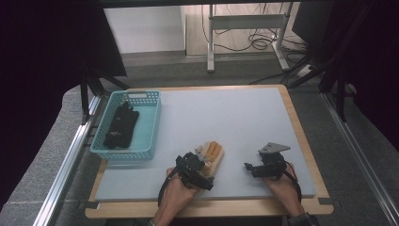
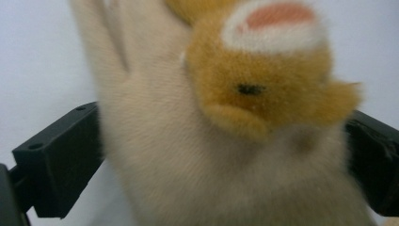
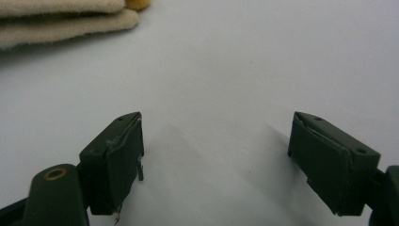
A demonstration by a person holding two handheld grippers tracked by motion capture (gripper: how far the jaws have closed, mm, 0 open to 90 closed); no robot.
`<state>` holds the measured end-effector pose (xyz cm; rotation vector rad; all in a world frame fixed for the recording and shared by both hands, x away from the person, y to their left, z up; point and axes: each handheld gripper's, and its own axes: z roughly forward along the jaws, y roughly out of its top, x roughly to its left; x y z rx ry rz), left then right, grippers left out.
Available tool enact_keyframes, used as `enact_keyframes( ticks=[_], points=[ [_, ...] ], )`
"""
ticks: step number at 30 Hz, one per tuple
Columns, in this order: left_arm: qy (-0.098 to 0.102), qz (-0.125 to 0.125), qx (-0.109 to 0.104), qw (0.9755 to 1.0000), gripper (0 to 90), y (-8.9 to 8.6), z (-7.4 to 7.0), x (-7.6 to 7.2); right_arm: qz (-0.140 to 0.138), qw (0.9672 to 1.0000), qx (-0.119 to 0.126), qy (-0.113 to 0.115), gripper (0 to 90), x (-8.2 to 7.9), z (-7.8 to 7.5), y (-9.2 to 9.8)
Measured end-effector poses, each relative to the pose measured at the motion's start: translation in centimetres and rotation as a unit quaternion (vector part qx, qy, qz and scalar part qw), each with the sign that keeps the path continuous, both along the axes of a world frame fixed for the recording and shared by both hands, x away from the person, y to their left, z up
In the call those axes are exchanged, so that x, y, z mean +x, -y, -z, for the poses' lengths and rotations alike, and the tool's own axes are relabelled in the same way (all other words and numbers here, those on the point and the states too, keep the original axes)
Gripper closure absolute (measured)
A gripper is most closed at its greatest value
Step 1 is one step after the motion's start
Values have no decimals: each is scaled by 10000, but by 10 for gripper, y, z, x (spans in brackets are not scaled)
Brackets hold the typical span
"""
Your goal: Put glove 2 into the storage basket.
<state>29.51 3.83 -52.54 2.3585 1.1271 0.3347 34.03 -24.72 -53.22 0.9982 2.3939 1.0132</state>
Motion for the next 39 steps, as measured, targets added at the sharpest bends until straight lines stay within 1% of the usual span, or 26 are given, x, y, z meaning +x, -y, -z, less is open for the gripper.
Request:
enact_keyframes(
  ticks=[1, 2, 3, 4, 5, 7, 8, 9, 10, 12, 13, 14, 17, 18, 20, 21, 22, 23, 25, 29, 32, 35, 36, 37, 38, 39],
  points=[
    [0, 0, 0, 10000, 0, 0, 0, 0, 0, 10000, 0, 0, 180, 0, 0, 0],
    [-85, -91, 0, 9999, 0, 4, 2, 2, 1, 10000, 0, 0, 181, 0, 0, 0],
    [-85, -91, 0, 9999, 15, 4, 2, 2, 1, 10000, 0, 0, 181, 0, 0, 0],
    [-194, -142, -63, 9997, 15, 4, 1, 3, 0, 10000, -1, 1, 180, 0, 0, 0],
    [-276, -184, -95, 9994, 60, 3, 0, 4, 0, 10000, -2, 2, 180, 0, 0, 0],
    [-357, -227, -25, 9991, 149, 0, -6, 7, -1, 10000, -2, 3, 180, 0, 0, 0],
    [-451, -248, -9, 9987, 300, -7, -9, 13, -2, 10000, -1, 3, 180, 0, 0, 0],
    [-451, -248, -9, 9987, 373, -7, -9, 13, -2, 10000, -1, 3, 180, 0, 0, 0],
    [-504, -230, -74, 9984, 373, -12, -10, 17, -2, 10000, -1, 3, 179, 0, 0, 0],
    [-542, -129, -137, 9984, 488, -19, -11, 20, -5, 10000, -1, 2, 179, 0, 0, 0],
    [-542, -129, -137, 9984, 512, -19, -11, 20, -5, 10000, -1, 2, 179, 0, 0, 0],
    [-493, -82, -76, 9987, 534, -20, -11, 20, -4, 10000, -1, 1, 179, 0, 0, 0],
    [-492, -29, -82, 9988, 595, -22, -12, 20, -6, 10000, -3, 2, 179, 0, 0, 0],
    [-543, 7, -273, 9981, 617, -27, -13, 21, -7, 10000, -4, 2, 178, 0, 0, 0],
    [-511, 36, -349, 9981, 650, -31, -15, 21, -4, 10000, -4, -1, 178, 0, 0, 0],
    [-511, 36, -349, 9981, 666, -31, -15, 21, -4, 10000, -4, -1, 178, 0, 0, 0],
    [-432, 12, -310, 9986, 678, -36, -20, 21, -3, 10000, -1, -3, 179, 0, 0, 0],
    [-432, 12, -310, 9986, 683, -36, -20, 21, -3, 10000, -1, -3, 179, 0, 0, 0],
    [-320, -59, -329, 9989, 687, -43, -26, 22, 0, 10000, -1, -4, 178, 0, 0, 0],
    [-245, -101, -359, 9990, 689, -47, -33, 24, 1, 10000, -2, -3, 178, 0, 0, 0],
    [-122, -89, -354, 9993, 690, -52, -44, 28, -1, 10000, -2, -3, 179, 0, 0, 0],
    [-71, -83, -367, 9993, 690, -54, -50, 30, -4, 10000, -6, -2, 178, 0, 0, 0],
    [-14, -103, -384, 9992, 690, -57, -56, 31, -1, 10000, -3, -1, 178, 0, 0, 0],
    [-14, -103, -384, 9992, 689, -57, -56, 31, -1, 10000, -3, -2, 178, 0, 0, 0],
    [28, -138, -399, 9991, 689, -62, -62, 34, -2, 10000, -5, -1, 179, 0, 0, 0],
    [28, -138, -399, 9991, 688, -62, -62, 34, -2, 10000, -5, -1, 179, 0, 0, 0]
  ],
)
